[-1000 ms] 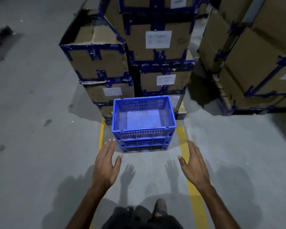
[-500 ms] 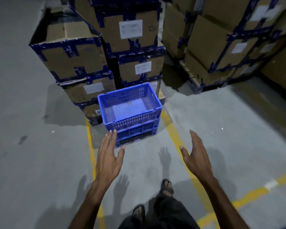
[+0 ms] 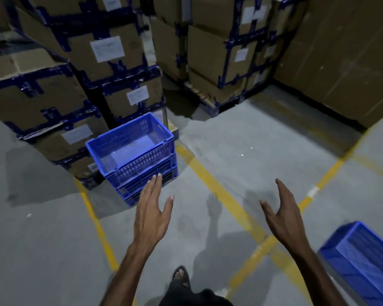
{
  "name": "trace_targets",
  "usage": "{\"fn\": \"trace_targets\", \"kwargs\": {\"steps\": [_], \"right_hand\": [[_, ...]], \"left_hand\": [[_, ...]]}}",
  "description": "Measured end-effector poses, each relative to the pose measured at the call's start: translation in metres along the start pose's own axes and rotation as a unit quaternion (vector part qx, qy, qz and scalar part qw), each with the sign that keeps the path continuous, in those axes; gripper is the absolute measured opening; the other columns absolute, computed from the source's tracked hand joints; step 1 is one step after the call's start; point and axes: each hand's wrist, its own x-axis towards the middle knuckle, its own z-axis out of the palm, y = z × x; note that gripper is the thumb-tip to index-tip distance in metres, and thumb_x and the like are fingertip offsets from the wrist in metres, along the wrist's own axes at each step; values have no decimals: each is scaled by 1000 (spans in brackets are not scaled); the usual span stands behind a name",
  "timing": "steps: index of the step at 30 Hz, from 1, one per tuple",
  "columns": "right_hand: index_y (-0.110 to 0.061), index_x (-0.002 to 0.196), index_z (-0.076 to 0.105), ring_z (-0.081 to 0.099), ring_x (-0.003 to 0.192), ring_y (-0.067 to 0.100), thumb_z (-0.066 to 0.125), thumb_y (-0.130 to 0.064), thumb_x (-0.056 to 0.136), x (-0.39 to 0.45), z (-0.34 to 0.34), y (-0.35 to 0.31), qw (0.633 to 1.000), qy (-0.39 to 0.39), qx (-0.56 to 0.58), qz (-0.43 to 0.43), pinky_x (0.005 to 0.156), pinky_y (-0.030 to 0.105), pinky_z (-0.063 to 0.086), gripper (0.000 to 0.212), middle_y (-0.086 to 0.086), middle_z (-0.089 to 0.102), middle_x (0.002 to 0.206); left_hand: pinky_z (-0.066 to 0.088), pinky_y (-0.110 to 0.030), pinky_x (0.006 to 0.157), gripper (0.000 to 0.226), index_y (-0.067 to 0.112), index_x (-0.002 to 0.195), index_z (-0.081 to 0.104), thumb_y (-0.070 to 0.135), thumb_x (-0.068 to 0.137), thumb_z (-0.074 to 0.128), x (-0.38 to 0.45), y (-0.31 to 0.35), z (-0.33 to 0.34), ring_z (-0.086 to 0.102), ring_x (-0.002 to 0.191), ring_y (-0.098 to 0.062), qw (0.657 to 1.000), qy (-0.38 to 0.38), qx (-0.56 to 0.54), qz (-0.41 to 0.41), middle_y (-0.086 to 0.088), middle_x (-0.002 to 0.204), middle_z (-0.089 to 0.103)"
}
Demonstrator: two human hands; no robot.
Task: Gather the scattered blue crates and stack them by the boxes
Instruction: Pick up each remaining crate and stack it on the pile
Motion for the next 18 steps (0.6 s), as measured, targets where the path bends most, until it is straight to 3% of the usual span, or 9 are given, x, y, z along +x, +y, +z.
{"fn": "trace_targets", "kwargs": {"steps": [7, 12, 18], "right_hand": [[-21, 160, 28, 30, 150, 17, 64, -34, 98, -94, -91, 80, 995, 71, 27, 58, 115, 28, 24, 73, -1, 32, 165], [-21, 159, 30, 29, 151, 17, 66, -33, 97, -182, -165, 160, 982, 131, 28, 135, 116, 30, 25, 73, -1, 33, 164], [-25, 160, 28, 26, 152, 12, 63, -39, 98, -291, -235, 241, 953, 203, 16, 224, 116, 28, 26, 72, -8, 29, 165]], "left_hand": [[28, -44, 124, 66, 26, 160, 31, 41, 102, 58, -60, 101, 57, 25, 154, -12, 995, -50, -14, 90, 6, 165, 32], [18, -29, 124, 66, 27, 161, 29, 38, 102, 58, -130, 187, 122, 23, 154, -10, 981, -115, -43, 147, 8, 166, 30], [29, -42, 123, 64, 24, 159, 35, 32, 101, 61, -218, 260, 197, 27, 152, -11, 953, -202, -83, 210, 6, 163, 36]]}}
